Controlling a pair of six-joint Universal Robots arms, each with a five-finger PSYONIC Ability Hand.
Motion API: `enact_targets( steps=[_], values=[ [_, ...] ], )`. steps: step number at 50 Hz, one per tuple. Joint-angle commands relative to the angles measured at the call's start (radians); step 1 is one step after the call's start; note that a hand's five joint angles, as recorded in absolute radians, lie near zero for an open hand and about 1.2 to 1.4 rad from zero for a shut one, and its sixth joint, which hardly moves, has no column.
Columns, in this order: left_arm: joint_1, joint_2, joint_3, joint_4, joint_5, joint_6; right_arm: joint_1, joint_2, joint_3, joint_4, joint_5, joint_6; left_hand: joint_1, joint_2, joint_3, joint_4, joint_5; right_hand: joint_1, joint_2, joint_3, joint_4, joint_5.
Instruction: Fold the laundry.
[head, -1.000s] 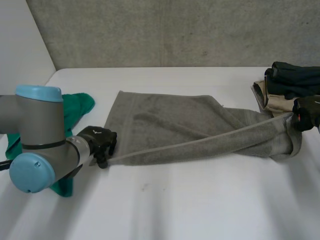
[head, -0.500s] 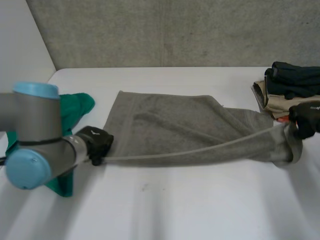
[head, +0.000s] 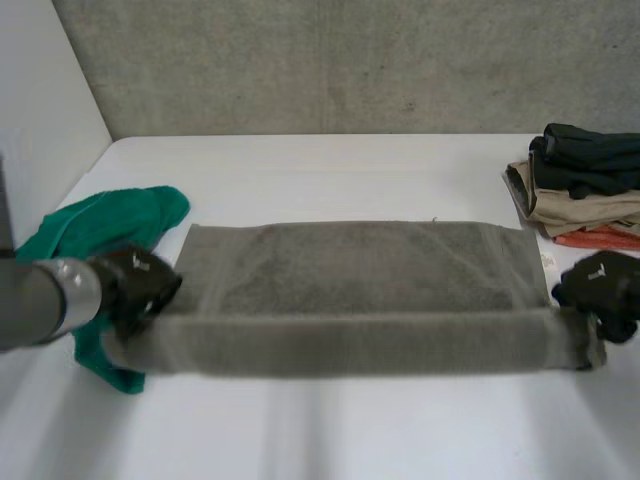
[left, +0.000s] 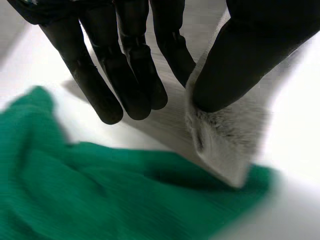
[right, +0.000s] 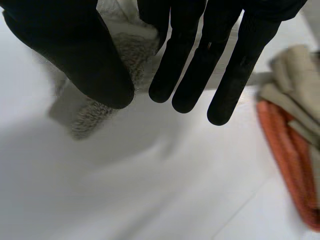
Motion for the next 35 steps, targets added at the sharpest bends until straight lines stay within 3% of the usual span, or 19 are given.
enact_targets(
  steps=[1, 6, 13, 20, 25, 26, 27, 31, 35],
  values=[
    [-0.023, -0.191, 0.253, 0.135, -0.058, -0.107, 0.075, 0.095, -0.136, -0.216, 0.097, 0.229, 0.266, 0.203, 0.208, 0.200, 0.225, 0.283, 0.220, 0.212, 0.202, 0.219],
    [-0.052, -0.333, 0.467, 0.169, -0.093, -0.139, 0.119, 0.166, -0.219, -0.388, 0.138, 0.353, 0.266, 0.203, 0.208, 0.200, 0.225, 0.283, 0.220, 0.212, 0.202, 0.219],
    [-0.075, -0.496, 0.702, 0.190, -0.145, -0.151, 0.178, 0.290, -0.344, -0.548, 0.263, 0.384, 0.266, 0.203, 0.208, 0.200, 0.225, 0.283, 0.220, 0.212, 0.202, 0.219],
    [-0.117, -0.649, 0.915, 0.157, -0.167, -0.156, 0.214, 0.425, -0.478, -0.563, 0.327, 0.358, 0.266, 0.203, 0.208, 0.200, 0.225, 0.283, 0.220, 0.212, 0.202, 0.219],
    [-0.123, -0.664, 0.949, 0.088, -0.187, -0.157, 0.217, 0.447, -0.536, -0.516, 0.349, 0.375, 0.266, 0.203, 0.208, 0.200, 0.225, 0.283, 0.220, 0.212, 0.202, 0.219],
    [-0.123, -0.653, 0.940, 0.075, -0.187, -0.156, 0.218, 0.433, -0.551, -0.481, 0.347, 0.397, 0.266, 0.203, 0.208, 0.200, 0.225, -0.186, -0.248, -0.256, -0.266, -0.249],
    [-0.121, -0.644, 0.933, 0.066, -0.185, -0.156, 0.218, 0.425, -0.559, -0.459, 0.344, 0.414, 0.266, 0.203, 0.208, 0.200, 0.225, -0.307, -0.369, -0.377, -0.387, -0.370],
    [-0.118, -0.595, 0.884, 0.049, -0.184, -0.156, 0.218, 0.405, -0.619, -0.321, 0.292, 0.529, 0.266, 0.203, 0.208, 0.200, 0.225, -0.454, -0.517, -0.525, -0.535, -0.518],
    [-0.108, -0.532, 0.793, 0.058, -0.175, -0.150, 0.207, 0.445, -0.743, -0.173, 0.136, 0.652, 0.266, 0.203, 0.208, 0.200, 0.225, -0.493, -0.555, -0.563, -0.573, -0.556]
  ],
)
